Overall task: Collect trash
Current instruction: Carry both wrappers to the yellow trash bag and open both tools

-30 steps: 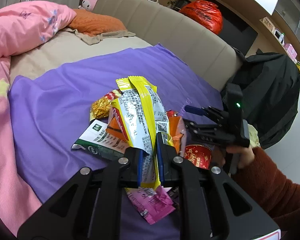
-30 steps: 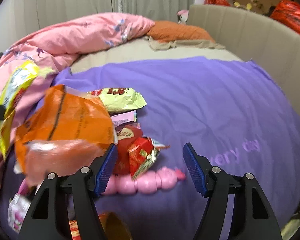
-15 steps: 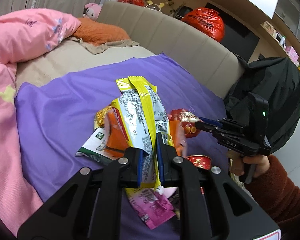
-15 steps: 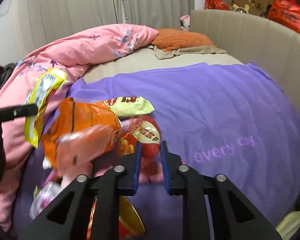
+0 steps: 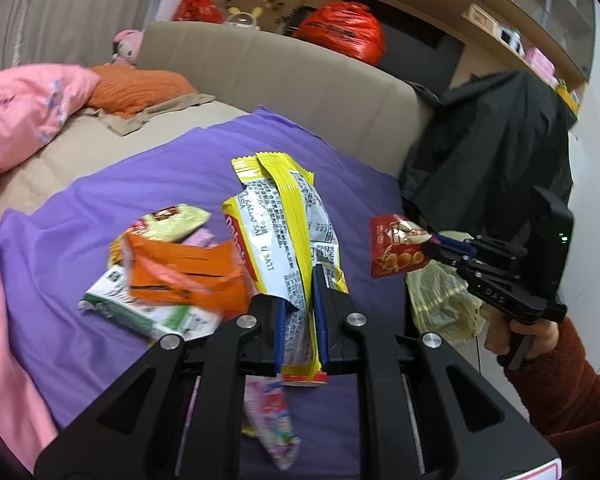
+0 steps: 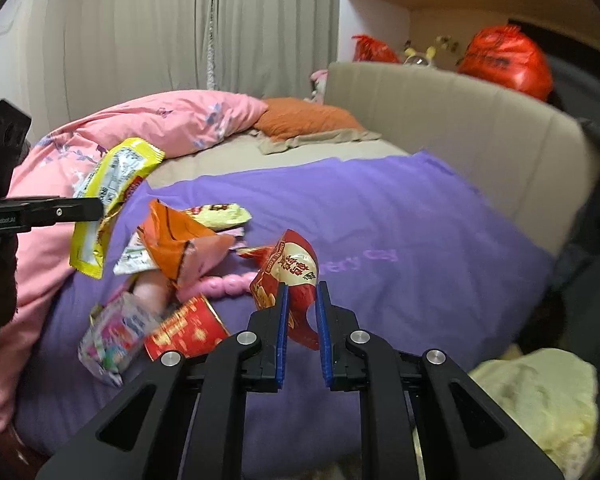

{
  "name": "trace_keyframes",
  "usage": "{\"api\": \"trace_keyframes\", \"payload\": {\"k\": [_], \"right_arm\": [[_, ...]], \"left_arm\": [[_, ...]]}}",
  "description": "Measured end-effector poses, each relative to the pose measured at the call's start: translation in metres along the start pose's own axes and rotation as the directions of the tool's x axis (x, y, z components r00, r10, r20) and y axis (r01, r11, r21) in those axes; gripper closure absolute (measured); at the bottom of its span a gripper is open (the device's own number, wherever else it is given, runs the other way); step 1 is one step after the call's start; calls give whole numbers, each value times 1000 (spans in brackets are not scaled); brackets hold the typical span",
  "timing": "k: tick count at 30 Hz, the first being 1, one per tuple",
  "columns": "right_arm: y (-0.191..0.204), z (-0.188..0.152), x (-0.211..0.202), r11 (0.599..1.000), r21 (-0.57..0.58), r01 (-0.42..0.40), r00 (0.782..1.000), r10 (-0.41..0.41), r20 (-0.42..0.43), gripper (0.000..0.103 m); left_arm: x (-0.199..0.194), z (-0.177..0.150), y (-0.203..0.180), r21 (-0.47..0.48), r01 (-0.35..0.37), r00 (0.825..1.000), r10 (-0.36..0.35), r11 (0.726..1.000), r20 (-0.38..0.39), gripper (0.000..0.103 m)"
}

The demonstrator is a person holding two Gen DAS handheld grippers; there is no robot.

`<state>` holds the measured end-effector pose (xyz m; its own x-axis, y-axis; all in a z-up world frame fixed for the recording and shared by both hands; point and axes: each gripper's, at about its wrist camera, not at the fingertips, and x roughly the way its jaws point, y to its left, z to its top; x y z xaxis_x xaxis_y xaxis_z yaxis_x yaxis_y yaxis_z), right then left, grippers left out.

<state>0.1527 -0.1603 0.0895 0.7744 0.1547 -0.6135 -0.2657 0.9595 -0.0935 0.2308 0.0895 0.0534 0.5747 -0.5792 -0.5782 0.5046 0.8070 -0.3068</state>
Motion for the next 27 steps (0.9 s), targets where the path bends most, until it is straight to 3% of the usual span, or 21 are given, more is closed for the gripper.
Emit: {"api": "trace_keyframes", "payload": {"k": [5, 10, 16, 20, 22, 25, 27], "right_arm": [[-29, -15, -42, 997, 41, 59, 997, -61, 47, 89], [-70, -29, -82, 989, 87, 123, 987, -132, 96, 89], [-130, -56, -138, 957, 152, 246, 956, -265, 123, 89], [-180, -85, -174, 910, 216, 355, 919, -382, 98, 89], [-201, -97, -186, 884, 247, 397, 901, -427, 80, 89], [-223, -112, -200, 855, 276, 439, 880, -471, 59, 89], [-238, -121, -204, 835, 298, 462, 868, -495, 40, 89]], "left_arm": [[12, 5, -53, 94, 6, 1000, -6, 996, 1, 92], [39, 20, -106, 130, 61, 998, -60, 990, -13, 92], [89, 31, -179, 148, 162, 987, -162, 976, -11, 92], [131, 33, -230, 178, 232, 972, -224, 956, -65, 91], [150, 34, -256, 197, 277, 960, -261, 941, -101, 92], [179, 34, -300, 239, 368, 927, -336, 899, -165, 92], [208, 31, -333, 258, 449, 887, -393, 855, -240, 91]]}}
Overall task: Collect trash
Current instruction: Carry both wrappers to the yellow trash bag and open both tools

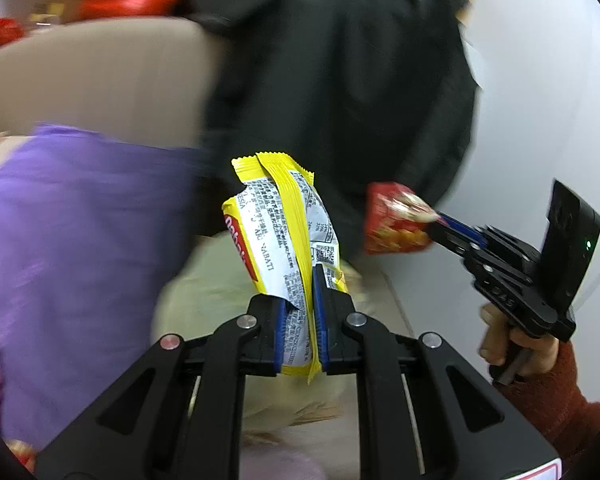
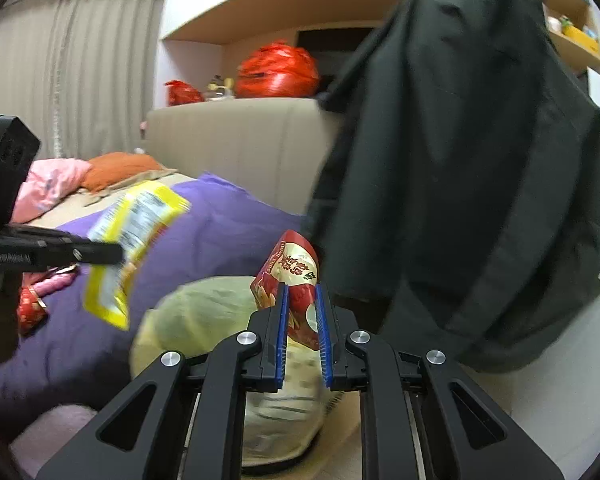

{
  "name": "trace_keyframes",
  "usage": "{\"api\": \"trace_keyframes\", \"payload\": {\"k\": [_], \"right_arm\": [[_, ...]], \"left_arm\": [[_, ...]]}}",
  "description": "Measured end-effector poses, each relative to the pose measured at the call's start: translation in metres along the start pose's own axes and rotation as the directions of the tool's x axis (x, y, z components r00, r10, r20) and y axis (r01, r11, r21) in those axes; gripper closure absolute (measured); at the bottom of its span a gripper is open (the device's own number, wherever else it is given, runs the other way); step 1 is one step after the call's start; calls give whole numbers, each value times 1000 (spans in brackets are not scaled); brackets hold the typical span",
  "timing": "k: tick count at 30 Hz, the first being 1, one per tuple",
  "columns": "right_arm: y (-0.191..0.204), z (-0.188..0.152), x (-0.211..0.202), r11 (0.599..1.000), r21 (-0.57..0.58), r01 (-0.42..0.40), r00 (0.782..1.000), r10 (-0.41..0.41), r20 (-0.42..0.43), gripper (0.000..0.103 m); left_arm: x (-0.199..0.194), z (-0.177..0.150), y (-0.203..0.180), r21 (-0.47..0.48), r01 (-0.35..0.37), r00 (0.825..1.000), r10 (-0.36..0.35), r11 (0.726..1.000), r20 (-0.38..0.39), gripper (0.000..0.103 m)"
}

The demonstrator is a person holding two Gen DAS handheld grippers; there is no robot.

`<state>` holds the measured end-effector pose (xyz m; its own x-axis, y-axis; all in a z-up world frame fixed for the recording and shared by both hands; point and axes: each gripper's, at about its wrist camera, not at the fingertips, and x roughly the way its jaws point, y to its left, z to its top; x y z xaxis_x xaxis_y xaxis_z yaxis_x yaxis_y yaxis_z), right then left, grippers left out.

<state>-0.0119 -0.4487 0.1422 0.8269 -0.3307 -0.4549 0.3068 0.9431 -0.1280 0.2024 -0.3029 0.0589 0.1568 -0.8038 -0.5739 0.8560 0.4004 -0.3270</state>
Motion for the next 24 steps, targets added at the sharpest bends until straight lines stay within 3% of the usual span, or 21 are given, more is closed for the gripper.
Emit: {"api": "trace_keyframes", "payload": {"k": [2, 3, 4, 6, 7, 10, 15, 21, 24], "right_arm": [[-13, -3, 6, 1000, 26, 14, 1000, -13, -10, 89], [-19, -4, 12, 999, 43, 8, 1000, -7, -19, 89], [-23, -6, 16, 999, 54, 3, 1000, -1, -24, 89], [-27, -11, 24, 998, 63, -14, 999, 17, -38, 89], [-26, -14, 28, 998, 63, -28, 998, 31, -46, 89], [-18, -21, 46, 996, 50, -77, 994, 81, -69, 89], [6, -30, 94, 986, 24, -162, 976, 164, -142, 89], [16, -51, 136, 985, 35, -169, 957, 172, -235, 89], [17, -57, 143, 983, 47, -177, 947, 183, -263, 89]], "left_arm": [[42, 4, -8, 23, 26, 996, -24, 999, -85, 91], [64, 3, -11, 46, 6, 991, 1, 999, -137, 91], [86, 1, -12, 85, -31, 979, 48, 996, -197, 91], [122, -9, -5, 162, -131, 937, 176, 978, -301, 91], [130, -13, 4, 167, -164, 921, 211, 972, -328, 91], [129, -22, 30, 143, -204, 904, 243, 968, -352, 92], [124, -28, 44, 187, -245, 893, 296, 951, -339, 94], [119, -26, 56, 122, -199, 916, 229, 972, -330, 94], [127, -26, 52, 136, -207, 918, 240, 969, -314, 94]]}}
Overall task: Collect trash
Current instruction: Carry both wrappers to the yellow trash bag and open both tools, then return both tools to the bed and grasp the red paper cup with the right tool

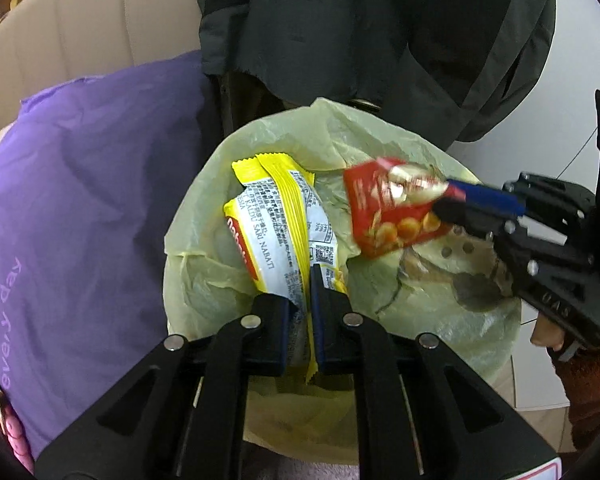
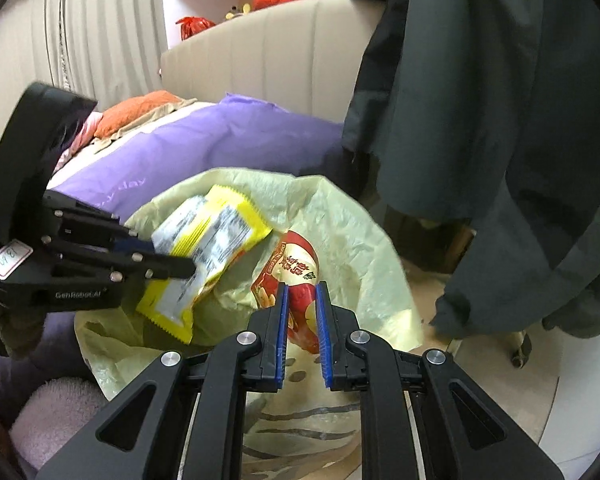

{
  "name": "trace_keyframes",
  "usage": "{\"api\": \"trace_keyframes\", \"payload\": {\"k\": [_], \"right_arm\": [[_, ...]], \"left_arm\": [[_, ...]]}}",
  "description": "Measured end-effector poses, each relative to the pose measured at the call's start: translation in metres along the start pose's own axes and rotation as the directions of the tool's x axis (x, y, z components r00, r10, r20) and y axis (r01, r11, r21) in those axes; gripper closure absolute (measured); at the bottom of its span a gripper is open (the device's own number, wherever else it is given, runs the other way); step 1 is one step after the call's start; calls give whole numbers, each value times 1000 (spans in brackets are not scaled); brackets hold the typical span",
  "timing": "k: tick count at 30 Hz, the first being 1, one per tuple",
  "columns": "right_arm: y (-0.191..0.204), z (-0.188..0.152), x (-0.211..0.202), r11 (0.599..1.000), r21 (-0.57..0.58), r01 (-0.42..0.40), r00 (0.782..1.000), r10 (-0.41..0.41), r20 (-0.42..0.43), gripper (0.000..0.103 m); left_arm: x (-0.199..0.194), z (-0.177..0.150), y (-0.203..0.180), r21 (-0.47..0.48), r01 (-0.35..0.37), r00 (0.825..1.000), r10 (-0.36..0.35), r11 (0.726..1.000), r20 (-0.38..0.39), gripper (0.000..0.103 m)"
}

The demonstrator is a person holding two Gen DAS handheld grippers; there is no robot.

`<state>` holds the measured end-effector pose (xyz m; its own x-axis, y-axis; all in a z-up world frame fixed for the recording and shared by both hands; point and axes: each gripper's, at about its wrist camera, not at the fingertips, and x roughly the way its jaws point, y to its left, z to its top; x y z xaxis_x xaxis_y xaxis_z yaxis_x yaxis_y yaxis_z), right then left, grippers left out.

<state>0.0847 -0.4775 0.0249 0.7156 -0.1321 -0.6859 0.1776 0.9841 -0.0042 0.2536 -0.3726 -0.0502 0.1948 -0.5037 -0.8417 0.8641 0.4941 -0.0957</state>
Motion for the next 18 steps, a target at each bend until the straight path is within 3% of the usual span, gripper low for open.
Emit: {"api": "trace_keyframes", "payload": {"k": [9, 10, 12, 14, 16, 18], "right_arm": [[3, -8, 1, 1000, -4, 18, 1000, -19, -14, 89], [4, -9, -1, 1000, -4, 24, 1000, -24, -7, 89], [4, -7, -4, 999, 4, 32, 1000, -32, 0, 86], [4, -6, -9, 1000, 20, 21, 1000, -21, 12, 72], [6, -6, -15, 1000, 19, 25, 999, -26, 37, 60], [11, -5, -22, 999, 6, 44, 998, -44, 53, 55]], "left_arm": [[-7, -2, 3, -42, 49, 999, -49, 998, 12, 91], [-11, -4, 5, -56, 64, 998, -63, 996, 23, 88], [-20, -7, 8, -74, 103, 994, -100, 992, 44, 72], [-31, -10, 9, -85, 134, 990, -128, 987, 62, 63], [-43, -14, 10, -93, 128, 990, -121, 987, 76, 62], [-55, -18, 13, -108, 107, 990, -96, 988, 100, 58]]}}
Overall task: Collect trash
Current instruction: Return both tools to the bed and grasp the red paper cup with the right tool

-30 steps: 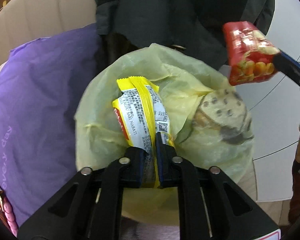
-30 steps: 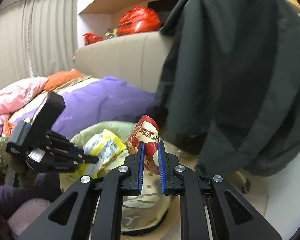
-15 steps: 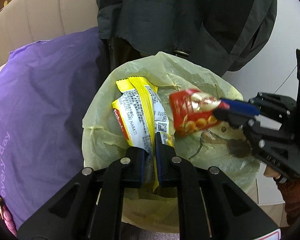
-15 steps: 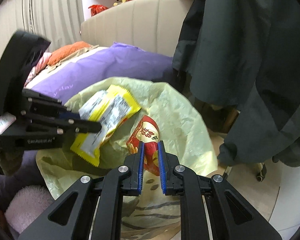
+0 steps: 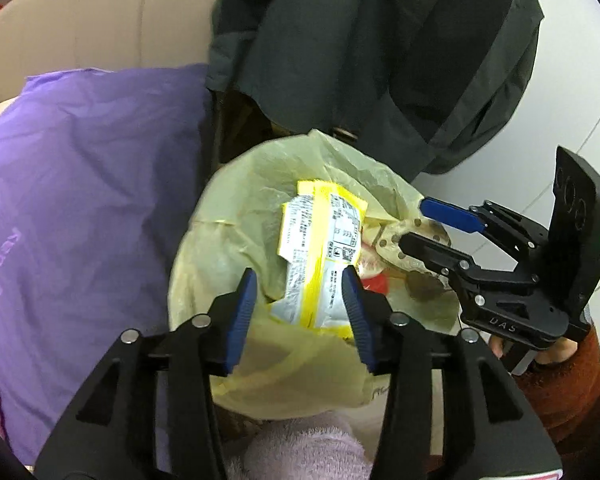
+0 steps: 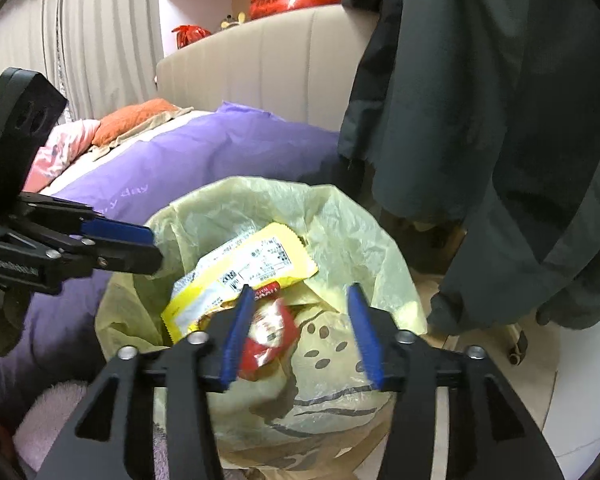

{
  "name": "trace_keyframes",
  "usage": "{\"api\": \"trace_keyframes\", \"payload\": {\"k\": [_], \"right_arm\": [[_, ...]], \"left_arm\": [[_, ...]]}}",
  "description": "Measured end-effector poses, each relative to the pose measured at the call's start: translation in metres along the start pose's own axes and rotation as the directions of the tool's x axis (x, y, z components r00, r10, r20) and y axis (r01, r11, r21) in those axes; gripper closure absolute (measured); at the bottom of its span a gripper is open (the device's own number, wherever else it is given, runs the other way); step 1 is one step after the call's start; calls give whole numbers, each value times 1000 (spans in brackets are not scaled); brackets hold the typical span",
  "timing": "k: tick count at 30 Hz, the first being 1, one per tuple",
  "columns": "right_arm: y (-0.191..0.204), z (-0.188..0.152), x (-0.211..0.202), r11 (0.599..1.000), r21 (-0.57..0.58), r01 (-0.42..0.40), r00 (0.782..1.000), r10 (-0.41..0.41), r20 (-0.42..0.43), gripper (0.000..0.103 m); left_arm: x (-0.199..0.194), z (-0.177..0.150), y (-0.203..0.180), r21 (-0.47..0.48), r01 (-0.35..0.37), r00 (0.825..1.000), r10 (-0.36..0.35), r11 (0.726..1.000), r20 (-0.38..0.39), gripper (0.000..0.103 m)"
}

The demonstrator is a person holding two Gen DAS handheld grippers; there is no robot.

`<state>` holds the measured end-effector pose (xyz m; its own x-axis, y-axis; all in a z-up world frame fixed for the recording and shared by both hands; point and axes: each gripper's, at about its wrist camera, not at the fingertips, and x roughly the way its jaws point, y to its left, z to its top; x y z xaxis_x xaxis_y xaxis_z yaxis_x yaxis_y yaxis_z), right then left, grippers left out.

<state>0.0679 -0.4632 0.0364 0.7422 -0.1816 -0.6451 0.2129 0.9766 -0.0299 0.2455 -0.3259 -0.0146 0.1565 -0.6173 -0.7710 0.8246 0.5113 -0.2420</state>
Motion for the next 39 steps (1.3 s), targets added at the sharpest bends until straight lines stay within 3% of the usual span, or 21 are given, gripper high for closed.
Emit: {"api": "trace_keyframes", "payload": {"k": [4, 8, 12, 16, 19, 21, 28, 35, 39], "right_arm": [[10, 6, -13, 1000, -2, 5, 1000, -5, 19, 54], [27, 11, -30, 1000, -7, -14, 998, 14, 53, 54], [57, 19, -46, 999, -32, -40, 995, 43, 89, 54], [94, 29, -54, 995, -62, -83, 989, 90, 114, 53], [124, 32, -56, 985, -85, -149, 977, 160, 139, 42], [145, 34, -54, 976, -117, -186, 968, 202, 150, 42], [221, 36, -26, 934, -213, -287, 952, 303, 47, 42], [275, 31, -5, 921, -221, -322, 943, 333, 11, 42], [308, 22, 5, 916, -260, -305, 951, 307, -35, 42]], "left_arm": [[-28, -9, 2, -16, -60, 996, 60, 998, 65, 58], [-64, -24, 7, -28, -152, 979, 154, 988, 133, 58], [-104, -41, 21, -63, -197, 963, 205, 978, 177, 58], [-141, -60, 43, -100, -215, 951, 232, 971, 203, 58], [-170, -81, 67, -126, -234, 939, 258, 964, 228, 58], [-192, -98, 88, -147, -260, 925, 290, 954, 246, 58], [-253, -166, 178, -319, -330, 879, 413, 888, 240, 58], [-299, -227, 258, -565, -290, 816, 508, 772, 276, 53], [-308, -247, 280, -605, -259, 815, 506, 753, 281, 47]]}}
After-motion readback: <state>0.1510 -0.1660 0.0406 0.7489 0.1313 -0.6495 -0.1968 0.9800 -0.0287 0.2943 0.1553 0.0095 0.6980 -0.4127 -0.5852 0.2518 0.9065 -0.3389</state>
